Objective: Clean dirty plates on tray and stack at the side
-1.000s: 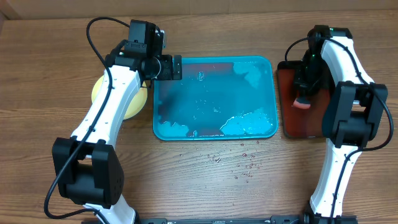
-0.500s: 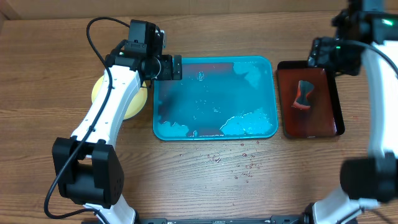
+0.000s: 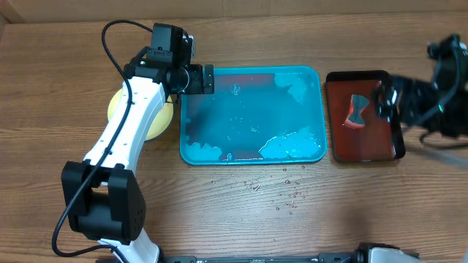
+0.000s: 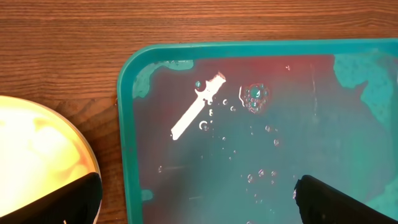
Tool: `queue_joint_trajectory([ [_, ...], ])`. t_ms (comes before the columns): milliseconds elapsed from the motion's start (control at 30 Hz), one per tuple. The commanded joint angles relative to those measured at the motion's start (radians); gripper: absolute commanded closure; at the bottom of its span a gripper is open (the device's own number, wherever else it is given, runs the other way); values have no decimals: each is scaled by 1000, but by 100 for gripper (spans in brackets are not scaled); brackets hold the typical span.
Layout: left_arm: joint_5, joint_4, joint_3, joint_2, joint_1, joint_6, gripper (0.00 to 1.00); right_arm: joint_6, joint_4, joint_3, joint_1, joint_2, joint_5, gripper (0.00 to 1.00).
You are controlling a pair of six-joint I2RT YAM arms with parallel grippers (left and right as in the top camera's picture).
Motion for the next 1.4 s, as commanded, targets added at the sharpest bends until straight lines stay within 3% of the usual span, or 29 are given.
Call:
queue_joint_trajectory([
  [0,-3,2,15,-21,-5,-3,0,3,0,10,-3,-59,-46,0],
  [300,-3,2,14,-21,-5,-3,0,3,17,10,-3,-83,-47,0],
  [467,-4,2,15,-21,-5,-3,0,2,194,-33,-2,-91,-43,0],
  [633,-3,2,14,-21,-5,-3,0,-6,607,-387,-2,-275,-42,0],
  [900,-3,2,14,-21,-5,-3,0,-5,1228,-1141,-2,-671,-20,0],
  [1100,-4,2,15,-21,-5,-3,0,-5,1473,-1536,37,-901,-19,0],
  [1367,-4,2,15,-21,-5,-3,0,-5,1741,-1925,85,-1184,-16,0],
])
